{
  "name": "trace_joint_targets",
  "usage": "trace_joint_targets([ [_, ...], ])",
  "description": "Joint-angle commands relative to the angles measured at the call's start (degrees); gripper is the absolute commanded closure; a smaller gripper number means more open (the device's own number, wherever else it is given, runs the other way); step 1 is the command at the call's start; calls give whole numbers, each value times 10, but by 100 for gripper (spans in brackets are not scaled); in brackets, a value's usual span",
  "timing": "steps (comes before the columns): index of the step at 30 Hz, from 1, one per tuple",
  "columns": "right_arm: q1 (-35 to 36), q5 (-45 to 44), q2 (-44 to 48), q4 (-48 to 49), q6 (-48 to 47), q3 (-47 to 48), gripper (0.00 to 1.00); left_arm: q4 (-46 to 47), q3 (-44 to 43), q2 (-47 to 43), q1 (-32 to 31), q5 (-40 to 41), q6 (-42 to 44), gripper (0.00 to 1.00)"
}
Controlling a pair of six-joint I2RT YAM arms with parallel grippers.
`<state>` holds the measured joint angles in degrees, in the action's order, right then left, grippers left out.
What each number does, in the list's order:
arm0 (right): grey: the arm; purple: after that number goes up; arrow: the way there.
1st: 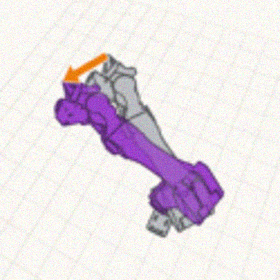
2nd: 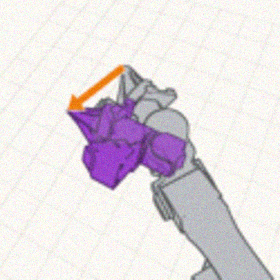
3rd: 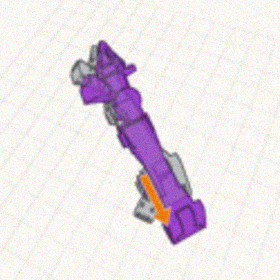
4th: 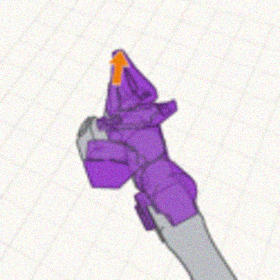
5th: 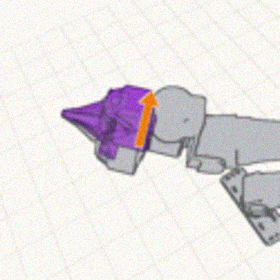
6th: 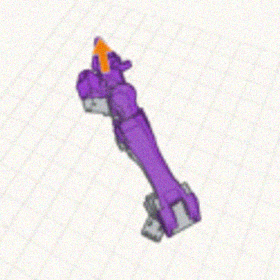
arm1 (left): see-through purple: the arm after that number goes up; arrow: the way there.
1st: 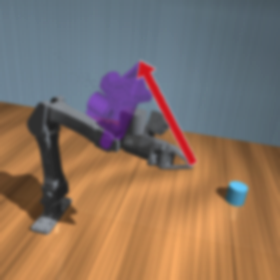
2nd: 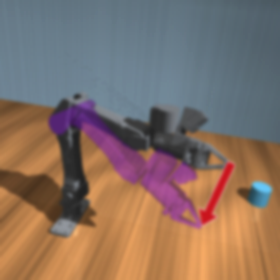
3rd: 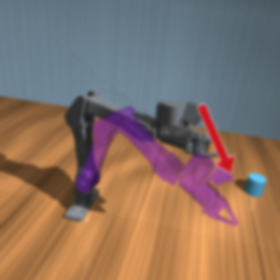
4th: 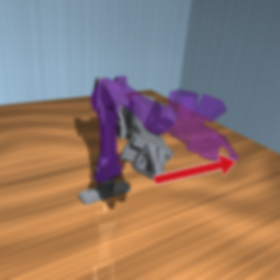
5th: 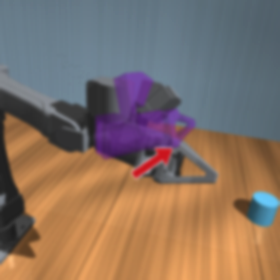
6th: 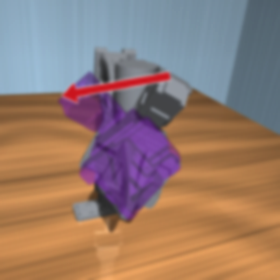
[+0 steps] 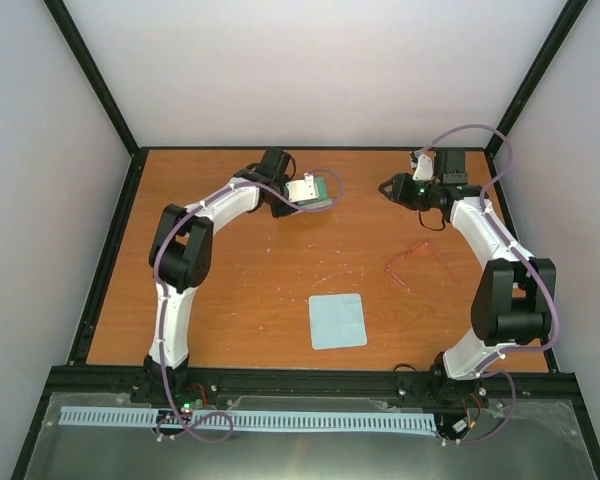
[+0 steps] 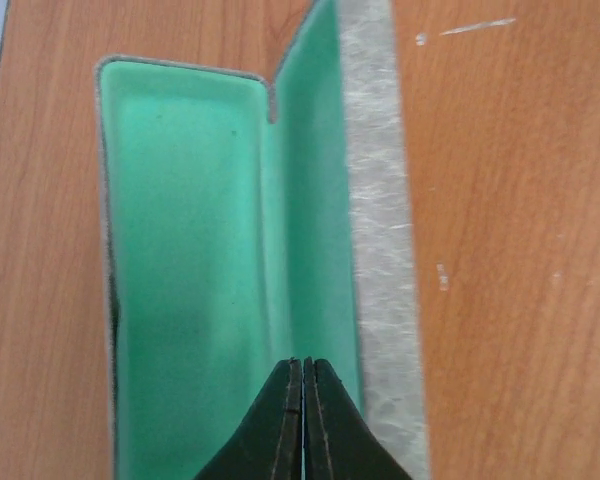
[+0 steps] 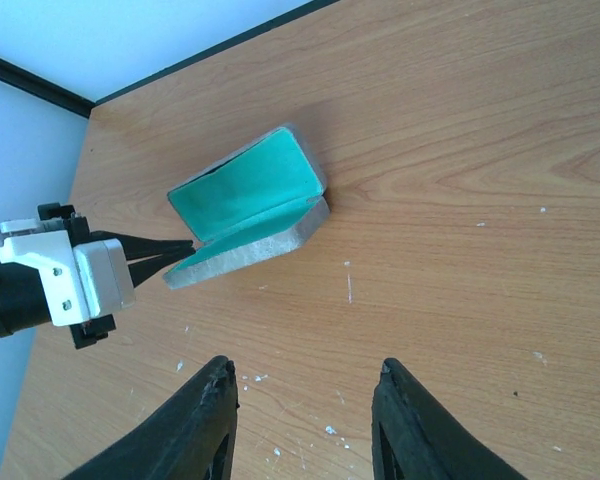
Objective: Organize the sunglasses
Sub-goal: Adjust the sunglasses case at the center of the board, then fold the glasses cleaning cloth at the center of the board.
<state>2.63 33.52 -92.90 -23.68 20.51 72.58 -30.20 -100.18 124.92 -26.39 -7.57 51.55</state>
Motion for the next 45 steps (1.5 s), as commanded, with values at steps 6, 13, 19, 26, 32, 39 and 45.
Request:
trace_joint_targets([
  [6,-2,14,4,-1,-18,-11,64,27,78,-35,-21,-26,-61,95],
  [13,-2,15,11,-11,-25,-18,65,46,112,-36,-22,-12,-63,95],
  [19,-2,18,14,-8,-24,-24,65,68,157,-61,-19,20,-35,95],
  [26,-2,22,12,-2,-18,-28,65,93,217,-96,6,38,-2,96],
  [32,0,33,8,19,4,-38,64,135,229,-115,35,36,30,88],
  [39,41,6,-53,-16,15,5,72,169,205,-138,42,-29,38,74],
  [45,43,-10,-87,-72,15,45,74,123,197,-233,42,-140,-24,69],
])
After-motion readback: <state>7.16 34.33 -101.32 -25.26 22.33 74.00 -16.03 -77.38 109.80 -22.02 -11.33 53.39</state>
